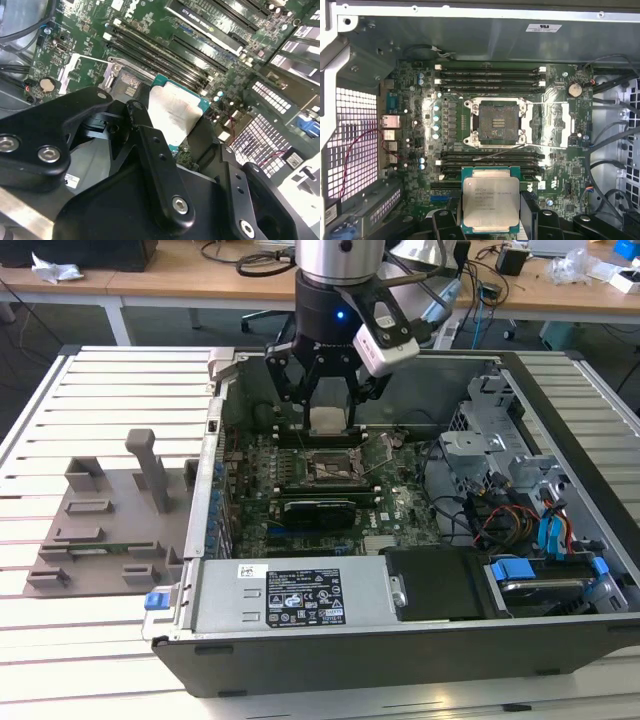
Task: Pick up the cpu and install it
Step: 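Pick up the cpu and move it towards the insertion slot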
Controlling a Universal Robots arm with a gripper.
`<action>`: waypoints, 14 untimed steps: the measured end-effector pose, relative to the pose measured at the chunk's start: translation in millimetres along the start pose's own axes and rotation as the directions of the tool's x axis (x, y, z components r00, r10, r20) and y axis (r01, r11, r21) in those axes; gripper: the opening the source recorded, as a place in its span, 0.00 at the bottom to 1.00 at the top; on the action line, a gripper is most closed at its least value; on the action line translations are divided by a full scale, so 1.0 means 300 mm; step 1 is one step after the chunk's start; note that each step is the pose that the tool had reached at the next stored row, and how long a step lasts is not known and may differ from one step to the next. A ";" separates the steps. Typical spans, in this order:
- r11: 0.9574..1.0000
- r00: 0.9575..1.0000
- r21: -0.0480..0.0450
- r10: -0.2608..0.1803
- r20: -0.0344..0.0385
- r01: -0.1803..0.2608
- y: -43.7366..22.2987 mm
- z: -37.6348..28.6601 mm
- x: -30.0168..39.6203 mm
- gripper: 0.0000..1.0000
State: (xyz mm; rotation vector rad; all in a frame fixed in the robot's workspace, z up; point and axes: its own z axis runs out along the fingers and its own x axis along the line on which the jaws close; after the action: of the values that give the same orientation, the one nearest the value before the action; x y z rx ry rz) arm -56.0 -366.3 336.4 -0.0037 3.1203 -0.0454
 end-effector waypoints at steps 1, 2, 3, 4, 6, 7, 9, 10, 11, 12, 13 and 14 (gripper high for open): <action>1.000 1.000 0.000 0.000 0.000 0.000 0.004 0.002 -0.002 0.55; 1.000 1.000 0.000 0.000 0.000 0.000 0.009 0.004 -0.005 0.55; 1.000 1.000 0.000 0.000 0.000 0.000 0.018 0.008 -0.011 0.55; 1.000 1.000 0.000 0.000 0.000 0.000 0.025 0.013 -0.017 0.55; 1.000 1.000 0.000 0.000 0.000 0.000 0.040 0.027 -0.032 0.55; 1.000 1.000 0.001 -0.001 0.000 0.001 0.044 0.032 -0.035 0.55; 1.000 1.000 0.003 -0.001 0.000 0.001 0.056 0.044 -0.039 0.55; 1.000 1.000 0.005 -0.002 0.000 0.002 0.063 0.049 -0.040 0.55; 1.000 1.000 0.009 -0.003 0.000 0.003 0.074 0.055 -0.041 0.55; 1.000 1.000 0.014 -0.004 0.000 0.004 0.085 0.061 -0.042 0.55; 1.000 1.000 0.016 -0.005 0.000 0.005 0.093 0.064 -0.042 0.55; 1.000 1.000 0.018 -0.006 0.000 0.006 0.100 0.067 -0.042 0.55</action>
State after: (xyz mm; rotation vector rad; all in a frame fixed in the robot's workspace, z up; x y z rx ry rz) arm -43.0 -336.9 315.8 -0.0120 3.1197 -0.0729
